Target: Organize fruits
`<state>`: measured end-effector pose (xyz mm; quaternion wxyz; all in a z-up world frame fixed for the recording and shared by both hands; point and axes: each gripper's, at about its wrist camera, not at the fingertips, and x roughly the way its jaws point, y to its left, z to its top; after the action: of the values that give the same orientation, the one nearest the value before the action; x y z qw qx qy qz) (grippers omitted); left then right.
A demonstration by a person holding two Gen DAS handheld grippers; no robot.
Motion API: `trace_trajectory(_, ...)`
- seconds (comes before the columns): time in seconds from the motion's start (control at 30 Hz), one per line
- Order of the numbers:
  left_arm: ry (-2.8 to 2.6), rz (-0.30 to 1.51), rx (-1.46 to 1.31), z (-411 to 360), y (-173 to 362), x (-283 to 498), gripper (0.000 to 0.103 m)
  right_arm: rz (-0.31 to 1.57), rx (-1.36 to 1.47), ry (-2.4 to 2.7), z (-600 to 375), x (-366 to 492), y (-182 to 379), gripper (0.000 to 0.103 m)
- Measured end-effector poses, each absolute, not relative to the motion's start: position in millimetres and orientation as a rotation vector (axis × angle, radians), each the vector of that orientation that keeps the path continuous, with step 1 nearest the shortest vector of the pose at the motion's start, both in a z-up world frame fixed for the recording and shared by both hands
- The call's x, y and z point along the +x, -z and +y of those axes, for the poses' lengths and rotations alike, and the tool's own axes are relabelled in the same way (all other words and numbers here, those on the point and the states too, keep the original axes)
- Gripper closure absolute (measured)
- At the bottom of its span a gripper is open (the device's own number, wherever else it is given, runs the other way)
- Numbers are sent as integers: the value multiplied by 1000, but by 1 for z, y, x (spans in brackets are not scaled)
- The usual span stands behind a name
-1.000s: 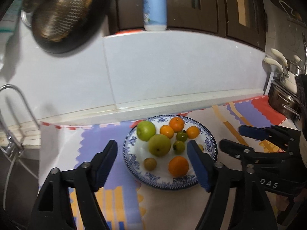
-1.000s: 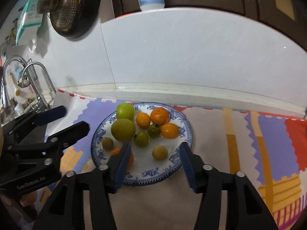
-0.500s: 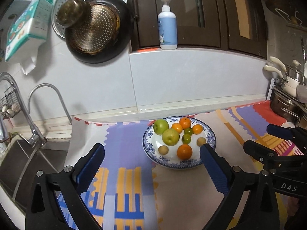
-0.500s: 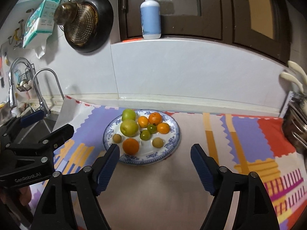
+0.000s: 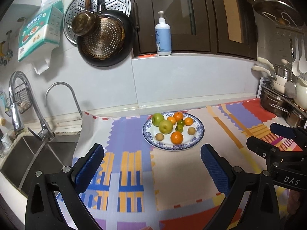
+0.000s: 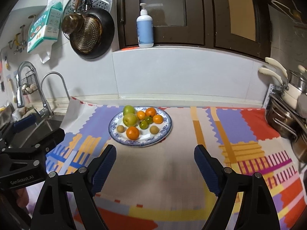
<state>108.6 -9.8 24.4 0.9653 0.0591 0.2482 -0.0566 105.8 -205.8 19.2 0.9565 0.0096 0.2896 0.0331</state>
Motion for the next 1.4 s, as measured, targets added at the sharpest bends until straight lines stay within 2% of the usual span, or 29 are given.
trace_trajectory(0.5,111,496,104,-11,-22,70,0,587,30,-61,-207,64,-20,19)
trace_trajectory(1.4,114,458,105,-9,-30,53,0,553,21,-60,-207,48,-27,19)
